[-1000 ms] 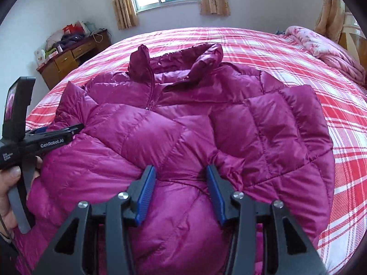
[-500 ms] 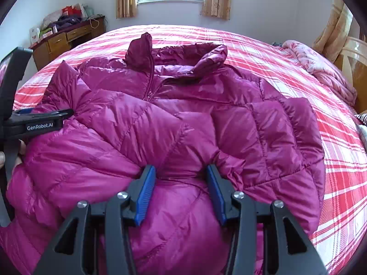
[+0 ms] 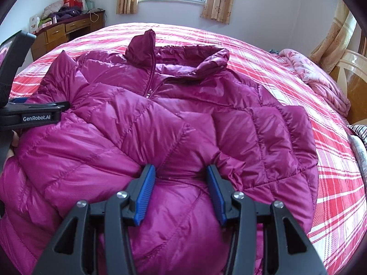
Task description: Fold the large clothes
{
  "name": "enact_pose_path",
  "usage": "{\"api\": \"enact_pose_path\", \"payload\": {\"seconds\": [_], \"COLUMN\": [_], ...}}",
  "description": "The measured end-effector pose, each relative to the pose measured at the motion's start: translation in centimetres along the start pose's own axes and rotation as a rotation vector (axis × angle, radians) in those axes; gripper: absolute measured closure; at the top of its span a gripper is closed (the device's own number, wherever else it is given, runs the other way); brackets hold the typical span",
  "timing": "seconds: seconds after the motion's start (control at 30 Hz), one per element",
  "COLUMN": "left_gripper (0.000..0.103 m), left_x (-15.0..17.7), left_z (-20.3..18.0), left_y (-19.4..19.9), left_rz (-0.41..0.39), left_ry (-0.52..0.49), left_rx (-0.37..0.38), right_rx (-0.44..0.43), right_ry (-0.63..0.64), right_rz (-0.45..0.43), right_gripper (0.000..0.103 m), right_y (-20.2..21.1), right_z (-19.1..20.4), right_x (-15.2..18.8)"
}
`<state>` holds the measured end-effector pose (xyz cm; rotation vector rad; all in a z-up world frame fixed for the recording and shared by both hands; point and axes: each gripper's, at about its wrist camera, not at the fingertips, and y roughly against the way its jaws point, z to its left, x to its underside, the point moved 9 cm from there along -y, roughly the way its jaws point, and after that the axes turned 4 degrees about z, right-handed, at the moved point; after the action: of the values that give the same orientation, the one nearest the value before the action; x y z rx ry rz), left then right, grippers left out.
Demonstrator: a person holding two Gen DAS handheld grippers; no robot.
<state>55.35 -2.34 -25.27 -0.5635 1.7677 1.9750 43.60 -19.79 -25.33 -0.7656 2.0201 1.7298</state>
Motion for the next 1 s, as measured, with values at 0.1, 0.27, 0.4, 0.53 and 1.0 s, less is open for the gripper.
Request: {"api": "enact_pose_path", "payload": {"seconds": [0.1,0.27,0.4,0.53,1.0], "left_gripper": [0.001,0.001,0.001,0.001,0.001], "left_x": [0.0,0.1,0.7,1.7,-0.5], "left_z": [0.0,0.2,0.0,-2.0,-3.7], "left_y": [0.0,0.7,3.6,7.2,4.8], "left_rz": [-0.001,-0.021,-0.086,-0.151,-0.111], "left_ry": [-0.001,0.004,0.002,-0.065,-0.093], "left_rx": [-0.003,-0.005,0.006,0.044,-0.045], "right_rx": [0.008,0.005,-0.007,-0.05,-0.142], "right_ry": [0.006,0.004,-0.003,-0.004,-0.404], "right_rz": [0.001,0.001,-0.004,-0.009,-0.092], "right_gripper": [0.054,0.054,0.054,0.052,0.05], "right_y": [0.0,-0.1,0.0,0.6,-1.9], "right_z": [0.0,0.0,0.0,-0.1,-15.1], "right_x": [0.0,0.0,0.0,-0.2,-3.0]}}
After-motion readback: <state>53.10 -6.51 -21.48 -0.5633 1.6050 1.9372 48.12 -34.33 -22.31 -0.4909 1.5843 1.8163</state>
